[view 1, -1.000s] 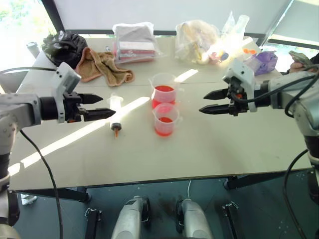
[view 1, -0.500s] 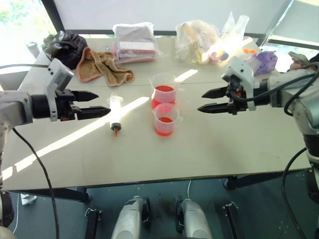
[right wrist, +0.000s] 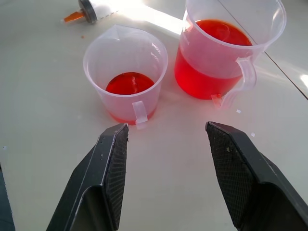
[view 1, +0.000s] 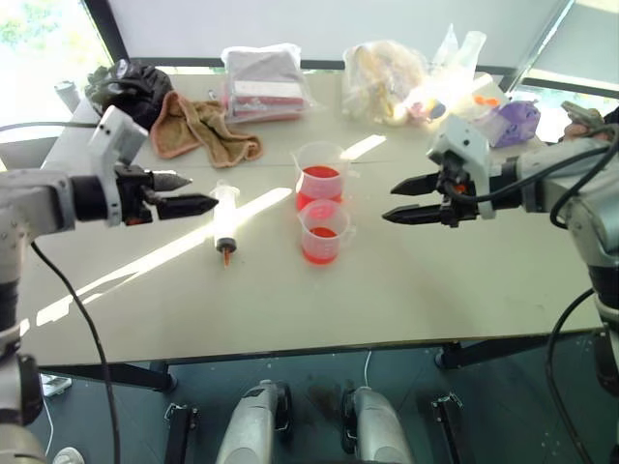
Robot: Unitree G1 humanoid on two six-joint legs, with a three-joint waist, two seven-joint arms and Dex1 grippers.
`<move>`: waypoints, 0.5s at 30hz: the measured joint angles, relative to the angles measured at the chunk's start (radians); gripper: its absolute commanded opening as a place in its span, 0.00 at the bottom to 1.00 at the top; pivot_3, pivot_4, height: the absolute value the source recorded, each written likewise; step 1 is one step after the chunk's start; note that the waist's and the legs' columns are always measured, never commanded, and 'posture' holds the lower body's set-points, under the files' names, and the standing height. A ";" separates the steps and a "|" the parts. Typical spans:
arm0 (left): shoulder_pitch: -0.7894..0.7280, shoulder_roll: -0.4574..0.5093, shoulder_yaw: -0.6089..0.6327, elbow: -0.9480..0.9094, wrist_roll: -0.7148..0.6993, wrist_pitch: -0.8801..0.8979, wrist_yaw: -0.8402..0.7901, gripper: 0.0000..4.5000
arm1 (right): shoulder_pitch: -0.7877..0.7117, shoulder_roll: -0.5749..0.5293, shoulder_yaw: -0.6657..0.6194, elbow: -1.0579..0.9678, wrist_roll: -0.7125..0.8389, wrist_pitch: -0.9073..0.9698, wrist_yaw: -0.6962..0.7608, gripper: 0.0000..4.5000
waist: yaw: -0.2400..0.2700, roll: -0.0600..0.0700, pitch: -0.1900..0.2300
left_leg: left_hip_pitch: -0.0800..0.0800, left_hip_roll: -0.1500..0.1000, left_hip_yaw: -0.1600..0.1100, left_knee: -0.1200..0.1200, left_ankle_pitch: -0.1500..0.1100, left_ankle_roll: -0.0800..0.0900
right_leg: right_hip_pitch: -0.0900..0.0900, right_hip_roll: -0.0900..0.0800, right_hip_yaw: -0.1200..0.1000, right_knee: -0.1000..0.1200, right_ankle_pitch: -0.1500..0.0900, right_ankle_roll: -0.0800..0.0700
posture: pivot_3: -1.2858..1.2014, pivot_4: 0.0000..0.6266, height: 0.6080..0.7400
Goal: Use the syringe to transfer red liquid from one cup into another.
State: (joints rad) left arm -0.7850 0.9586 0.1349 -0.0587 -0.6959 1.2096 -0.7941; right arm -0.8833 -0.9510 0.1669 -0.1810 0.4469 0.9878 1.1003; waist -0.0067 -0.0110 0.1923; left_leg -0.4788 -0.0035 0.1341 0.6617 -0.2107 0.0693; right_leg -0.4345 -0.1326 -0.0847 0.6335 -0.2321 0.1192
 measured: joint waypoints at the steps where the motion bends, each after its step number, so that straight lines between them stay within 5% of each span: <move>1: -0.063 -0.034 -0.012 0.027 0.011 0.052 0.042 0.99 | 0.001 0.001 -0.002 -0.002 0.001 0.002 -0.005 0.59 | 0.003 0.000 0.000 | 0.000 0.000 0.000 0.001 0.000 0.001 | 0.001 0.000 0.000 0.001 0.000 0.000 | 0.52 0.24 1.00; 8: -0.474 -0.301 -0.126 0.323 0.254 0.339 0.426 0.99 | 0.012 0.010 -0.011 -0.015 0.003 0.001 -0.027 0.59 | 0.021 -0.001 0.000 | 0.000 0.000 -0.001 0.005 0.000 0.005 | 0.004 0.001 -0.002 0.001 0.000 0.002 | 0.52 0.24 1.00; 15: -0.741 -0.457 -0.321 0.704 0.390 0.396 0.606 0.99 | 0.034 0.010 -0.023 -0.043 0.011 0.011 -0.046 0.59 | 0.016 -0.001 0.000 | 0.001 0.000 -0.001 0.005 0.000 0.005 | 0.003 0.001 -0.001 0.001 0.000 0.003 | 0.52 0.24 1.00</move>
State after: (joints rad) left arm -1.5259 0.5015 -0.1858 0.6451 -0.3060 1.6056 -0.1878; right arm -0.8495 -0.9412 0.1438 -0.2240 0.4578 0.9984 1.0543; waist 0.0095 -0.0119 0.1926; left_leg -0.4781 -0.0034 0.1334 0.6663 -0.2107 0.0746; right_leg -0.4312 -0.1319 -0.0860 0.6342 -0.2317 0.1219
